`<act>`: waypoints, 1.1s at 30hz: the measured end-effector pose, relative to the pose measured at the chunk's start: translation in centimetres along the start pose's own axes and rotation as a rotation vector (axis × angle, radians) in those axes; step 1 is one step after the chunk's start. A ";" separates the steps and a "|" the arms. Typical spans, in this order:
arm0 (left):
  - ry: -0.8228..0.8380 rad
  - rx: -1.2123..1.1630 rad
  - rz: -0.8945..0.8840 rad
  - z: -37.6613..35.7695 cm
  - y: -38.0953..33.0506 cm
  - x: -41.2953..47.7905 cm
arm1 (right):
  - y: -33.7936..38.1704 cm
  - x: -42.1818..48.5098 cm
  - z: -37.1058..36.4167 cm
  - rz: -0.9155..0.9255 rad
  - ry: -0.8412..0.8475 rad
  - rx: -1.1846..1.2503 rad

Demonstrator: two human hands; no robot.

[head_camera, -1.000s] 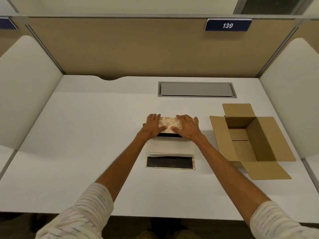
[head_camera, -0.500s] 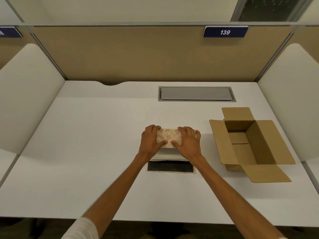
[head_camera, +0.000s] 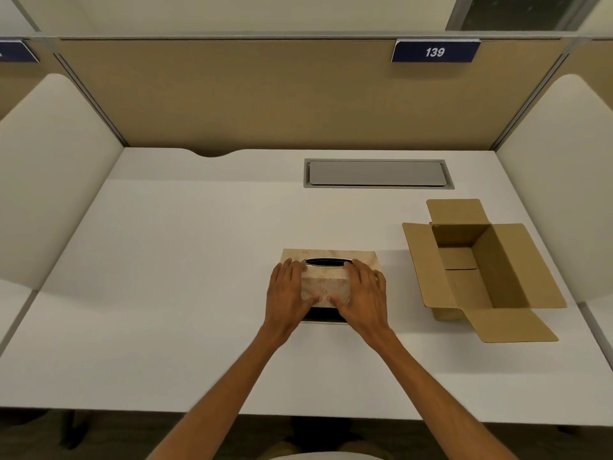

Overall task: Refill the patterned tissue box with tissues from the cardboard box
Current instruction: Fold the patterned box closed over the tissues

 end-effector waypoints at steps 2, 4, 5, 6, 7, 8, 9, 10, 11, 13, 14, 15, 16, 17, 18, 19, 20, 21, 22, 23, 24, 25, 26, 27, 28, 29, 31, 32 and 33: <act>0.001 0.040 -0.009 -0.4 0.2 -0.9 | 0.0 -1.0 -0.7 -0.006 0.012 -0.005; 0.012 0.073 -0.019 -0.9 0.5 -1.8 | 0.0 -2.0 -1.3 -0.015 0.031 -0.002; 0.020 0.086 -0.021 -1.0 0.7 -2.2 | 0.1 -2.4 -1.7 -0.021 0.038 0.003; 0.027 0.094 -0.018 -1.2 0.8 -2.5 | 0.1 -2.8 -1.9 -0.025 0.044 0.004; 0.036 0.098 -0.009 -1.4 1.0 -2.8 | 0.1 -3.1 -2.2 -0.029 0.052 0.004; 0.049 0.103 0.001 -1.5 1.0 -3.0 | 0.2 -3.5 -2.4 -0.034 0.058 0.008; 0.063 0.111 0.008 -1.7 1.1 -3.2 | 0.2 -3.8 -2.6 -0.040 0.065 0.014; 0.074 0.119 0.010 -1.9 1.1 -3.5 | 0.3 -4.0 -2.8 -0.046 0.074 0.016; 0.082 0.125 0.011 -2.1 1.1 -3.7 | 0.3 -4.2 -3.0 -0.053 0.084 0.013; 0.088 0.126 0.011 -2.4 1.1 -4.1 | 0.3 -4.3 -3.2 -0.066 0.098 0.010; 0.090 0.126 0.013 -2.5 1.2 -4.2 | 0.3 -4.4 -3.3 -0.069 0.102 0.011; 0.092 0.127 0.016 -2.6 1.2 -4.4 | 0.3 -4.4 -3.4 -0.069 0.104 0.010; 0.097 0.131 0.024 -2.6 1.2 -4.4 | 0.3 -4.4 -3.4 -0.069 0.106 0.008; 0.103 0.137 0.030 -2.7 1.3 -4.5 | 0.3 -4.4 -3.4 -0.069 0.106 0.006; 0.112 0.145 0.035 -2.7 1.3 -4.5 | 0.4 -4.4 -3.4 -0.070 0.107 0.007; 0.116 0.154 0.034 -2.8 1.3 -4.5 | 0.4 -4.4 -3.5 -0.069 0.105 0.009; 0.119 0.161 0.034 -2.8 1.4 -4.4 | 0.3 -4.4 -3.5 -0.067 0.104 0.010; 0.117 0.167 0.028 -2.9 1.5 -4.4 | 0.3 -4.4 -3.6 -0.061 0.099 0.009; 0.119 0.170 0.029 -3.0 1.5 -4.5 | 0.3 -4.5 -3.5 -0.057 0.097 0.010; 0.116 0.175 0.029 -3.1 1.6 -4.5 | 0.2 -4.5 -3.6 -0.053 0.091 0.009; 0.117 0.176 0.036 -3.1 1.5 -4.5 | 0.2 -4.5 -3.5 -0.053 0.091 0.011; 0.109 0.174 0.042 -3.2 1.5 -4.5 | 0.2 -4.5 -3.6 -0.055 0.084 0.014; 0.108 0.167 0.053 -3.2 1.4 -4.6 | 0.1 -4.5 -3.6 -0.059 0.084 0.021; 0.103 0.158 0.062 -3.3 1.3 -4.6 | 0.0 -4.4 -3.6 -0.063 0.077 0.027; 0.104 0.149 0.075 -3.3 1.2 -4.7 | -0.1 -4.4 -3.6 -0.069 0.079 0.030; 0.104 0.147 0.080 -3.4 1.2 -4.7 | -0.3 -4.3 -3.6 -0.067 0.075 0.026; 0.113 0.163 0.093 -3.4 1.2 -4.8 | -0.5 -4.3 -3.6 -0.059 0.078 0.015; 0.118 0.172 0.103 -3.5 1.0 -4.8 | -0.5 -4.3 -3.5 -0.057 0.082 0.010; 0.115 0.185 0.108 -3.6 1.0 -4.9 | -0.5 -4.2 -3.6 -0.049 0.079 0.005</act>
Point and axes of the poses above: each hand's wrist, its own x-axis towards the middle knuckle, its own z-axis out of the back of the hand, y = z × x, the point moved 2 cm from there along x, towards the middle knuckle, and after that the axes turned 14 degrees about -x, right-handed, at the moved point
